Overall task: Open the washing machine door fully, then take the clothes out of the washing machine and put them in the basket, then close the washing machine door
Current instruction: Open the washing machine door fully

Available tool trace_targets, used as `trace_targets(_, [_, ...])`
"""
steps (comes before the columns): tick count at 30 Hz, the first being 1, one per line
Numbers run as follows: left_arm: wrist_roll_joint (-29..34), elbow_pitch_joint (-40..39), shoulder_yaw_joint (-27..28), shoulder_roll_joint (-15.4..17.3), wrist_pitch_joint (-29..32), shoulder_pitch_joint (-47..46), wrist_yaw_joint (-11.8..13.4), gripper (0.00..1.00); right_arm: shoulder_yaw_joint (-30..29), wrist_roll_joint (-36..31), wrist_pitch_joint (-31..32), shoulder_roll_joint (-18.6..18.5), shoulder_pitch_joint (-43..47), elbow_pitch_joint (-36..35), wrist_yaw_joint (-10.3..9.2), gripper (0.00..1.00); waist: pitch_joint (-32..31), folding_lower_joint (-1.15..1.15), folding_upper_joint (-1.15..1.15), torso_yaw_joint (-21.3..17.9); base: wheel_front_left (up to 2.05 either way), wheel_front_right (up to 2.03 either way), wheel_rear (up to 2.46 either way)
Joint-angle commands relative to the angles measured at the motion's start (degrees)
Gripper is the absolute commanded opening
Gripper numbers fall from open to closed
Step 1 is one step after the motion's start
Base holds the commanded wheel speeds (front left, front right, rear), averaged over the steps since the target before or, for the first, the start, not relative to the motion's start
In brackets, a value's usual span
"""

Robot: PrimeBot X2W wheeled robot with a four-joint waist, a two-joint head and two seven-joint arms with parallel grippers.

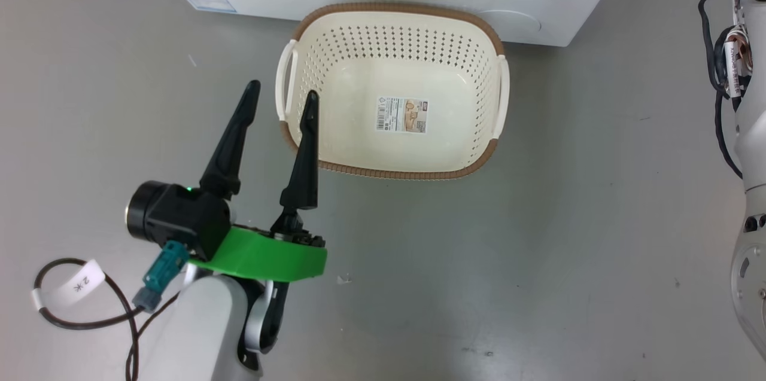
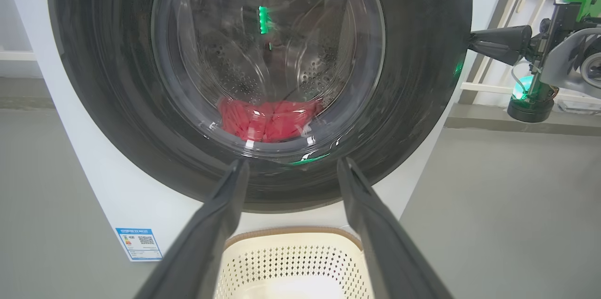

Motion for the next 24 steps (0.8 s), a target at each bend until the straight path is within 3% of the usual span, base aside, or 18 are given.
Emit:
trace_targets(1, [0.5,-1.3,1.8,1.1,-0.4,-0.6,-0.5,1.00,0.3,-0.3,0.3,1.0,-1.8,-1.4,-0.03,0.00,0.2,0.00,0.00,0.3,0.00,0.00,0.00])
trace_targets(24, [0.7,-0.8,1.1,1.1,-0.4,-0.5,-0.8,1.00,-0.6,-2.7,7.0,-0.9,-6.3,5.5,-0.03,0.00,0.8,0.00,0.00,3.2,0.00,0.00,0.00])
